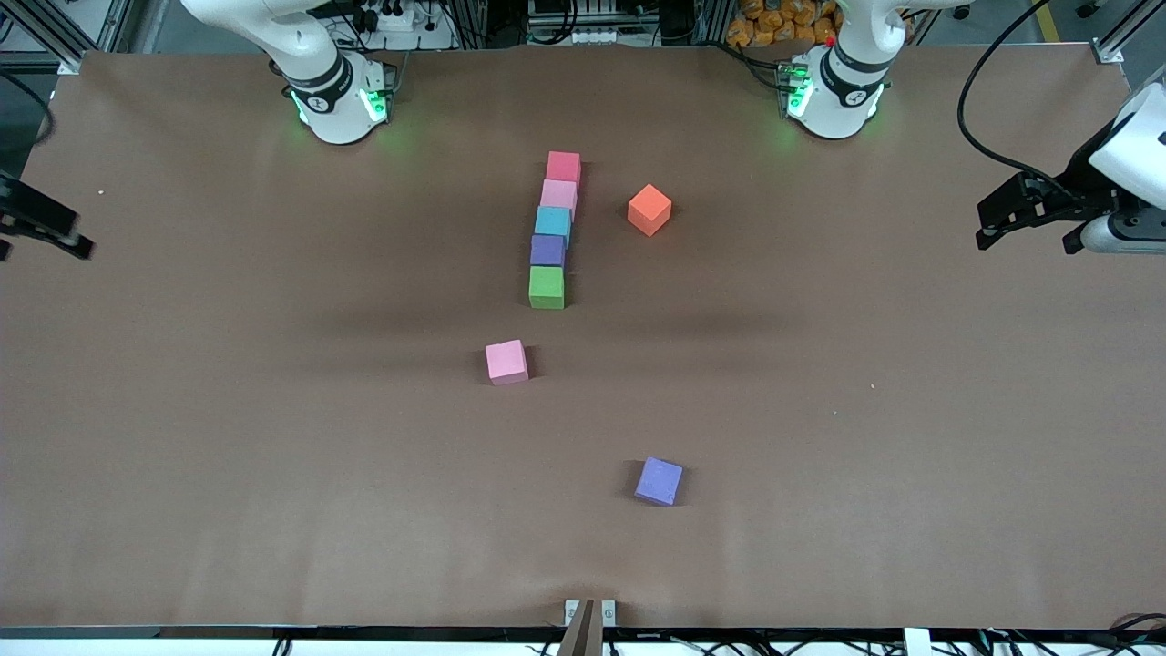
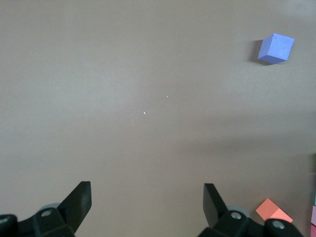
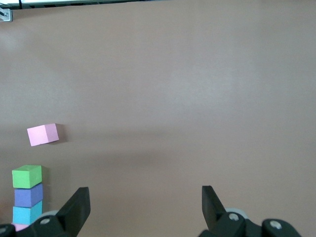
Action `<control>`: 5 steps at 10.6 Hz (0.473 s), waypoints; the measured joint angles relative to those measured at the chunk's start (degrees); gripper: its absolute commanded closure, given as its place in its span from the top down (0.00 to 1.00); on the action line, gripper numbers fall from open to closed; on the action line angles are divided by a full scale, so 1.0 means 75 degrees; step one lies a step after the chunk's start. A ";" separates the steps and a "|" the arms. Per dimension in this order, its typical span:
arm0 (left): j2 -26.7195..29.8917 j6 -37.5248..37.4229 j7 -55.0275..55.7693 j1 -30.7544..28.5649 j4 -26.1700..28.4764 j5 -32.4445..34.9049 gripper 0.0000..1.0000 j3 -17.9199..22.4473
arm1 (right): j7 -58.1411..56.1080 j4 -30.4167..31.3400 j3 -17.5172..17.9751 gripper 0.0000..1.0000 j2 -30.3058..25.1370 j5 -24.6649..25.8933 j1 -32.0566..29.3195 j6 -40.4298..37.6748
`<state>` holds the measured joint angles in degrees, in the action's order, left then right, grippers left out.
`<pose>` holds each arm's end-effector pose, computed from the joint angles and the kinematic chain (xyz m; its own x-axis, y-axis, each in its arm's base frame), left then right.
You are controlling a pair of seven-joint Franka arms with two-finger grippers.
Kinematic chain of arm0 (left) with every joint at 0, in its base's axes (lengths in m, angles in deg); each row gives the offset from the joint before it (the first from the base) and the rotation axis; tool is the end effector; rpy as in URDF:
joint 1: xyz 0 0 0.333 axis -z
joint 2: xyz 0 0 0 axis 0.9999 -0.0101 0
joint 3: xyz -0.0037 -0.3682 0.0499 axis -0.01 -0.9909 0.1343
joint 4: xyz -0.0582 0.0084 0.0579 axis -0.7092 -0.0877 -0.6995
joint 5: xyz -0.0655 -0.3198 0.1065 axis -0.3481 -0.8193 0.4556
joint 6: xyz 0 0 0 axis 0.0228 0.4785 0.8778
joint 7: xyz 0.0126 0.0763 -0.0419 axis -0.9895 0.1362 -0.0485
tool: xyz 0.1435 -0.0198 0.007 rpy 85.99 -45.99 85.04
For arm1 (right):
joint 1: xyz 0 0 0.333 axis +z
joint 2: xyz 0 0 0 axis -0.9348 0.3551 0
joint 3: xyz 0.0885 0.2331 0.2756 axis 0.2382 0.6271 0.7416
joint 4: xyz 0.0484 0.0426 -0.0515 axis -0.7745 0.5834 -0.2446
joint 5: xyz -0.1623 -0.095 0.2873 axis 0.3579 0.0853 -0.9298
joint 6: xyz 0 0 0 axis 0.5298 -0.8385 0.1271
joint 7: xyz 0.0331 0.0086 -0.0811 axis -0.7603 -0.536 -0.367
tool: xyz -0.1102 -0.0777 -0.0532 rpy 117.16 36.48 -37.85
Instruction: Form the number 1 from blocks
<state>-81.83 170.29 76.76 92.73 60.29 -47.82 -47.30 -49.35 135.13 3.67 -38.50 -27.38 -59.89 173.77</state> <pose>0.5057 -0.0508 0.6569 0.9959 -0.0609 0.0669 -0.0612 -0.9981 0.0033 0.5168 -0.0533 0.6874 0.9978 -0.0153 0.0640 -0.0104 -0.9971 -0.0756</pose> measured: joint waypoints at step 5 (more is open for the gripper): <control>-0.0001 0.0000 0.0000 0.0004 0.0002 -0.0001 1.00 -0.0001 | -0.0221 0.0643 0.1807 1.00 -0.0614 0.0269 -0.1536 -0.0132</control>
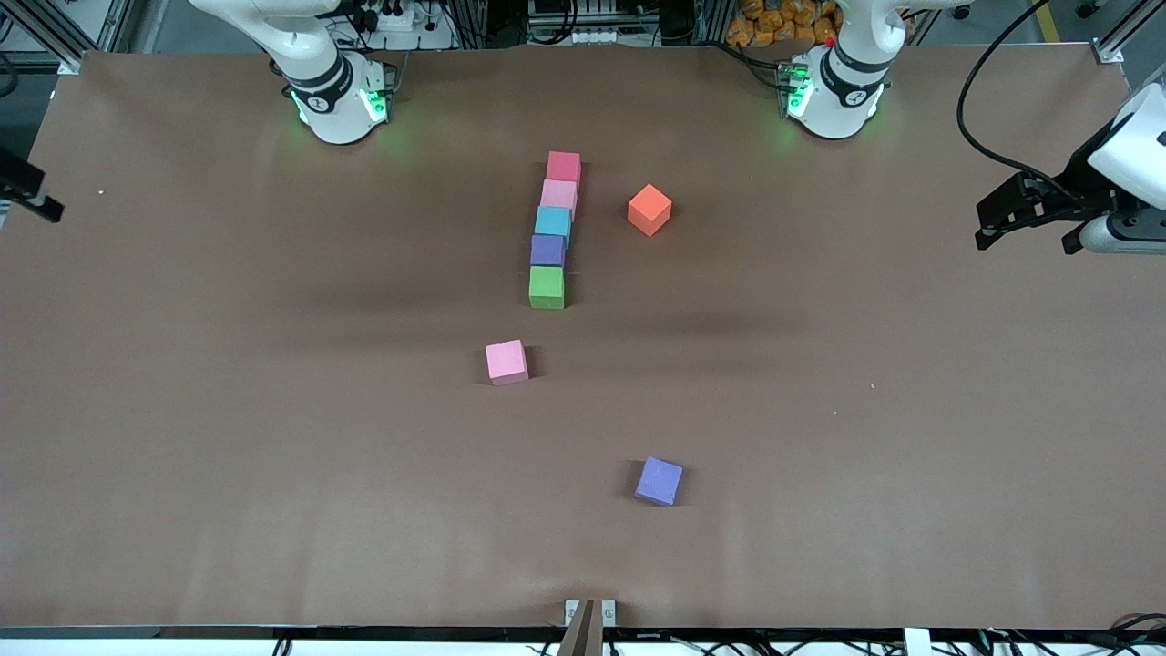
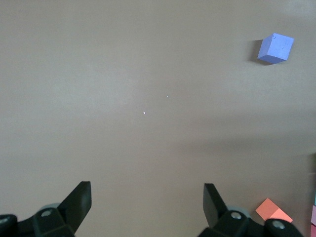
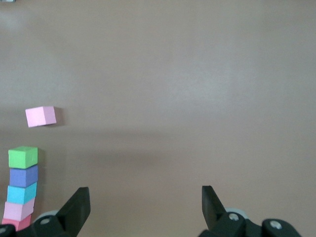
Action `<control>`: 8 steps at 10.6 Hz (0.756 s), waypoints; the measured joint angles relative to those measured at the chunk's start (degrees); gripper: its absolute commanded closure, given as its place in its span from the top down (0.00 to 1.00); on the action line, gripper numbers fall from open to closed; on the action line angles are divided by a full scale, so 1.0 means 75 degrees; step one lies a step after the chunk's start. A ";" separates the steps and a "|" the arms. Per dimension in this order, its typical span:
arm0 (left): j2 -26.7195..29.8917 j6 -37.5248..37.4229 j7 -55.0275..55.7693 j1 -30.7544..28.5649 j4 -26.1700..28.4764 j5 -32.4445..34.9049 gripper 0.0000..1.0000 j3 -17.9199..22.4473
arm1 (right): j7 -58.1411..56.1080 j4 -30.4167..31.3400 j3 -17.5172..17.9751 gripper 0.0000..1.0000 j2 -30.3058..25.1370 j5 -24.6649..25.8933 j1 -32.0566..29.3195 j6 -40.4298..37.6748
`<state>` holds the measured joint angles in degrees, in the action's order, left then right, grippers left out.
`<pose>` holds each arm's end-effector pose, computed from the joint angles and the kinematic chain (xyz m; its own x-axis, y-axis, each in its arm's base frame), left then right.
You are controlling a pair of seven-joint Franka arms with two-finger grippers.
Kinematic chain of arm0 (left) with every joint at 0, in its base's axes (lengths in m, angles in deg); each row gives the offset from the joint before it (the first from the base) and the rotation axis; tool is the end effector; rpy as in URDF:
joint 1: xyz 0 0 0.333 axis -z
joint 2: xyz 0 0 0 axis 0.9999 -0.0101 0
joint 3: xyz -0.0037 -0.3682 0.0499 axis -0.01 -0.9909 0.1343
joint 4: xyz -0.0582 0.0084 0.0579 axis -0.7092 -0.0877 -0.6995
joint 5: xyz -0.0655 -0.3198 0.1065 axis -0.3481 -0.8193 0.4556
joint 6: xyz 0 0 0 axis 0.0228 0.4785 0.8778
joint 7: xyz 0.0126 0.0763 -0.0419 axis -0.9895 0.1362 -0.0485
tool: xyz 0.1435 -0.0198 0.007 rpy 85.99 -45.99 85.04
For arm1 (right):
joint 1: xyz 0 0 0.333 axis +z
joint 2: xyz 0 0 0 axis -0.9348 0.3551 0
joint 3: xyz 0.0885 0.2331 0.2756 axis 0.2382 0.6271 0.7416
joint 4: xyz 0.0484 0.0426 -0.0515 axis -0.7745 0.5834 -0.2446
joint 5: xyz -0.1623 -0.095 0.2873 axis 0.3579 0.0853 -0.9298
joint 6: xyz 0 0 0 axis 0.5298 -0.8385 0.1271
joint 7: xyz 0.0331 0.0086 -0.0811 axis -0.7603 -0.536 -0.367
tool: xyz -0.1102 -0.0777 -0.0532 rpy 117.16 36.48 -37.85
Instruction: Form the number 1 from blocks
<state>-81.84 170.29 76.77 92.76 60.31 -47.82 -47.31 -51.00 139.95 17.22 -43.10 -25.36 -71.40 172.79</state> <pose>0.5057 -0.0511 0.6566 0.9959 -0.0614 0.0664 -0.0618 -0.9981 0.0033 0.4862 -0.0442 0.6899 0.9982 0.0455 0.0403 0.0480 -0.9968 -0.0632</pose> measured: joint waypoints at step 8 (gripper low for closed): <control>-0.0003 0.0000 0.0000 0.0001 0.0001 0.0000 1.00 0.0000 | 0.0067 0.1148 0.0625 1.00 -0.0566 0.0255 -0.0158 0.0264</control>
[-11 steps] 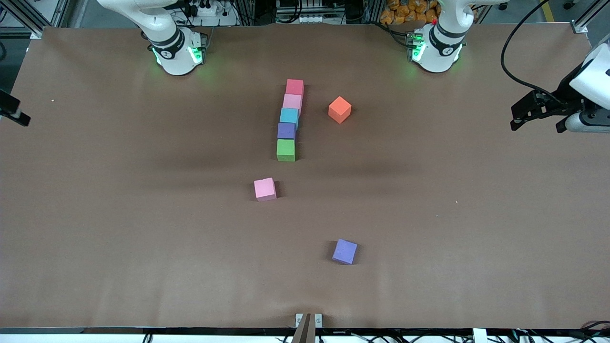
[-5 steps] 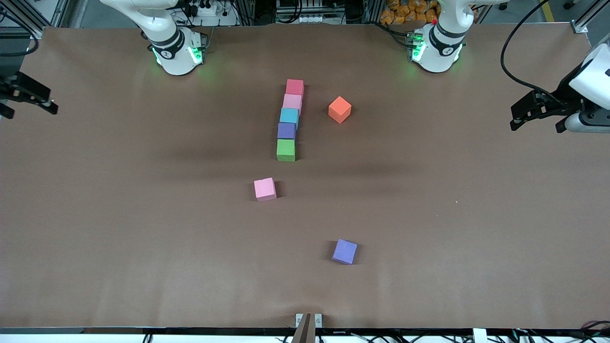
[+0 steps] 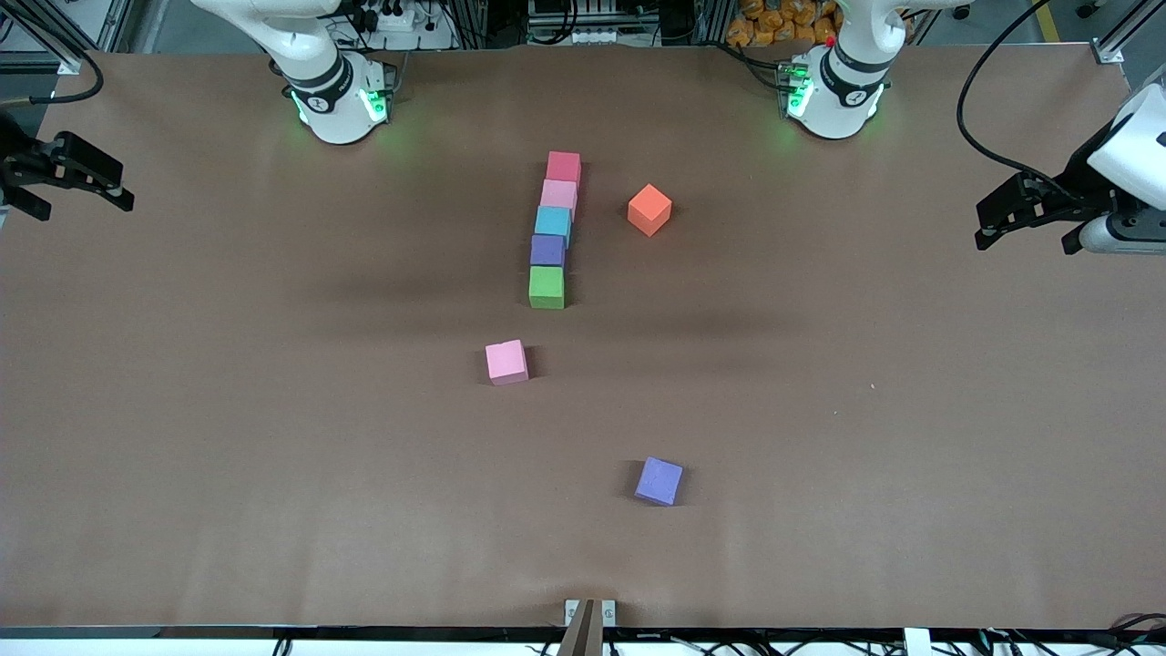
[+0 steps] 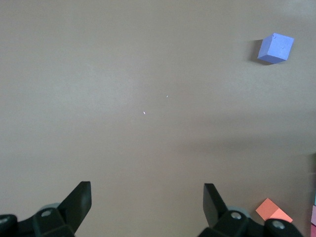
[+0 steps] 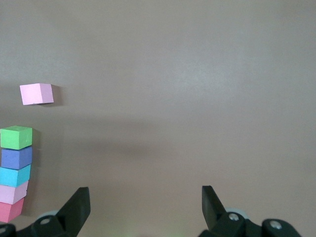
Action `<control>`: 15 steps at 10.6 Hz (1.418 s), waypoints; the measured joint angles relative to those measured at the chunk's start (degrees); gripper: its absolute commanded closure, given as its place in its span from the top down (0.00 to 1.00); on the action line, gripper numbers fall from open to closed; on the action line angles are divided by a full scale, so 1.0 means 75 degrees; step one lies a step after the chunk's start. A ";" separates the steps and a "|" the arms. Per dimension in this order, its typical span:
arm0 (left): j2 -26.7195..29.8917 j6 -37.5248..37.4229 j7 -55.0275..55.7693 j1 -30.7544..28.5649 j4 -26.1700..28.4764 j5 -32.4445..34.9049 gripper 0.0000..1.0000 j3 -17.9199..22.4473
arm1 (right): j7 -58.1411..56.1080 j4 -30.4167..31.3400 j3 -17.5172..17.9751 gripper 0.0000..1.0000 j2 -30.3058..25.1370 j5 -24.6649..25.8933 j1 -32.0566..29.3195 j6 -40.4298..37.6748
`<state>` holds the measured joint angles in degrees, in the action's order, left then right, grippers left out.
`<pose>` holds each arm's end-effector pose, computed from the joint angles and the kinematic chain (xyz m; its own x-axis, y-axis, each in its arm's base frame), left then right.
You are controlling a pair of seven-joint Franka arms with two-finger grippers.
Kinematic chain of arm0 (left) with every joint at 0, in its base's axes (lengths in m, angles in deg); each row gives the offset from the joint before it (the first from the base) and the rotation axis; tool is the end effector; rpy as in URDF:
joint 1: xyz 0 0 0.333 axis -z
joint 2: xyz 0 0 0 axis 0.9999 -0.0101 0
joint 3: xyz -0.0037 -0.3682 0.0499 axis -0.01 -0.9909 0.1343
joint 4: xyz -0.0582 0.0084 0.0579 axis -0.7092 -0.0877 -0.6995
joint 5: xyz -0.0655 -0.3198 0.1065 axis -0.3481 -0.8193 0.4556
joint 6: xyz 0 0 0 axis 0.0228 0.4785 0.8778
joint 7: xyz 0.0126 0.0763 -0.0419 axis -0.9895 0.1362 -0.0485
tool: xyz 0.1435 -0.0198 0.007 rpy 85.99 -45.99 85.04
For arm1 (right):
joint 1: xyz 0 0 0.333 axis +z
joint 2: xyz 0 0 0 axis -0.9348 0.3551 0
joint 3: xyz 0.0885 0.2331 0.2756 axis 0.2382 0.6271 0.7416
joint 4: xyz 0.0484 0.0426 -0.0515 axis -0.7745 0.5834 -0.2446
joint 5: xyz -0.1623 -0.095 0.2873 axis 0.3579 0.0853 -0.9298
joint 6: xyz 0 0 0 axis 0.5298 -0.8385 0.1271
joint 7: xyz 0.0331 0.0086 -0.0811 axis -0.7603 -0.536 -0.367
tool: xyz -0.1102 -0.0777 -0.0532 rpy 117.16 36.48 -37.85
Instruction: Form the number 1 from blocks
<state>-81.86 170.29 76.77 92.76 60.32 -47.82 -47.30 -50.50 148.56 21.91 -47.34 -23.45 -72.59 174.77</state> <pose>0.5058 -0.0510 0.6564 0.9959 -0.0612 0.0658 -0.0616 -0.9981 0.0033 0.4627 -0.0177 0.6658 0.9956 0.0933 -0.0066 0.0930 -0.9951 -0.0349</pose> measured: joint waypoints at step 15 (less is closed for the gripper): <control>-0.0009 0.0094 0.0001 0.0003 0.0000 0.0000 1.00 -0.0002 | -0.0001 0.0123 0.0002 1.00 0.0070 0.0006 -0.0116 0.0008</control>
